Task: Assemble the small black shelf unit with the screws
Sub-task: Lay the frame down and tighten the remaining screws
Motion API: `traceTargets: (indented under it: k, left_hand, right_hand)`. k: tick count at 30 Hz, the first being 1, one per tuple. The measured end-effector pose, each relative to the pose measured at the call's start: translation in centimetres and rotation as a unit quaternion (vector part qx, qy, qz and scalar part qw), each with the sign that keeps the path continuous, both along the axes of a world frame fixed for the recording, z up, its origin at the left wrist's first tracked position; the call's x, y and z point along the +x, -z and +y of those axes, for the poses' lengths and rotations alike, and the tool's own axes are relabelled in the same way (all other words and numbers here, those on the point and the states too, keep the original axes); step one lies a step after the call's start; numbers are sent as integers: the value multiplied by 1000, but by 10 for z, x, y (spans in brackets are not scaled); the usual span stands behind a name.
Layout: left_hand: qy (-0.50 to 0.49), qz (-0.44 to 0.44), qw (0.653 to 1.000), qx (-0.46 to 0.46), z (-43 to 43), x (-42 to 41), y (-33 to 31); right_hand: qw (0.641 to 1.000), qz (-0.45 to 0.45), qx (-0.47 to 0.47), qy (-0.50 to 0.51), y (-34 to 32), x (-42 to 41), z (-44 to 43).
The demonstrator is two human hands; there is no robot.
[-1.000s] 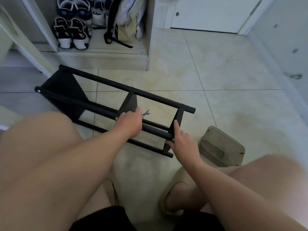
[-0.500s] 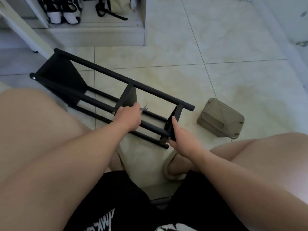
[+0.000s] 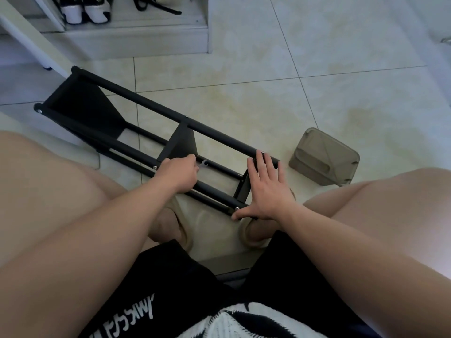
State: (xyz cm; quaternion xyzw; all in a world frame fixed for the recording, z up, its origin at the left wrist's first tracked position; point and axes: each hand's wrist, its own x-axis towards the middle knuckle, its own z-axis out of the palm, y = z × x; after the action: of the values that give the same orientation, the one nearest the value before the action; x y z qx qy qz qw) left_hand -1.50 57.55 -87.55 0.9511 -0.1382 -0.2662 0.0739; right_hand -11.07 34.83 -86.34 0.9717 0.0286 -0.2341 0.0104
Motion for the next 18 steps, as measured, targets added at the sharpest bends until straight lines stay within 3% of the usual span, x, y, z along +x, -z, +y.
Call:
traceTargets:
  k: [7,10,13,18]
  left_hand:
    - [-15,15,1000,-19,-1,-1,-3]
    - [-35,9,995,-91,-11,-3,-5]
    - [-31,53,985,-162,-23,-4,-10]
    - [18,118,982,-149,-46,-4,-13]
  right_hand:
    - [1000,9,6,-5,-1,2,-2]
    - [1000,15,12,-4,-2,5,-5]
    - [1000,17,23,5,-3,7,-7]
    - [1000,12,27,4,-3,7,-9]
